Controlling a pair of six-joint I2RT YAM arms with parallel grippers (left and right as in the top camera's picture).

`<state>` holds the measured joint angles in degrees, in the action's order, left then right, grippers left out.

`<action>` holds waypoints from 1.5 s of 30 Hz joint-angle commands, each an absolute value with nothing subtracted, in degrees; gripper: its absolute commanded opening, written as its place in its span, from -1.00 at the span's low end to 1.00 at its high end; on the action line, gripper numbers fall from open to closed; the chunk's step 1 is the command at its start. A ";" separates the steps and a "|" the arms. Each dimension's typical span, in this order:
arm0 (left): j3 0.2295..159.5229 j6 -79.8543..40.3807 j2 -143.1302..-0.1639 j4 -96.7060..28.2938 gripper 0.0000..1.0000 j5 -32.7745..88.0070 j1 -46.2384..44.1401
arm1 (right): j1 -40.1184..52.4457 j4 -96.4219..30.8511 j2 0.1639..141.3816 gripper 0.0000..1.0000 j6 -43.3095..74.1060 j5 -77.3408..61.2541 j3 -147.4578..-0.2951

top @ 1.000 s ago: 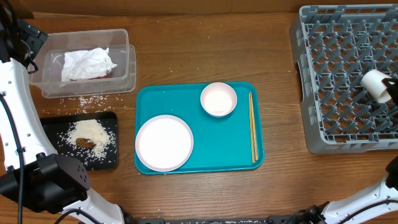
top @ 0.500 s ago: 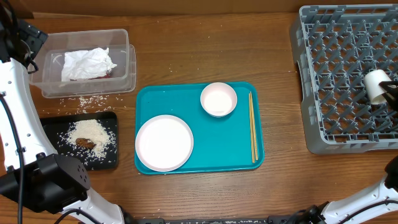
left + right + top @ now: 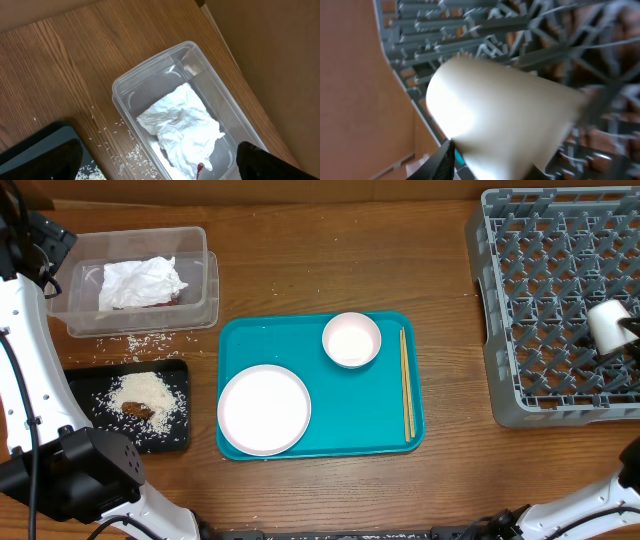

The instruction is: Sort waste into correct bins and load items into the dishwasher

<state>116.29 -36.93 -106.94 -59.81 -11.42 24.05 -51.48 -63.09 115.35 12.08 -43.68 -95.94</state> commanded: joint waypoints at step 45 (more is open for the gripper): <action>116.51 -35.99 -107.26 -59.75 1.00 -12.19 24.36 | -35.88 -61.58 111.24 -0.93 27.73 12.80 -95.46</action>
<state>116.29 -36.93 -106.94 -59.81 -11.42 24.05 -34.37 -57.80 111.50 23.20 4.78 -95.02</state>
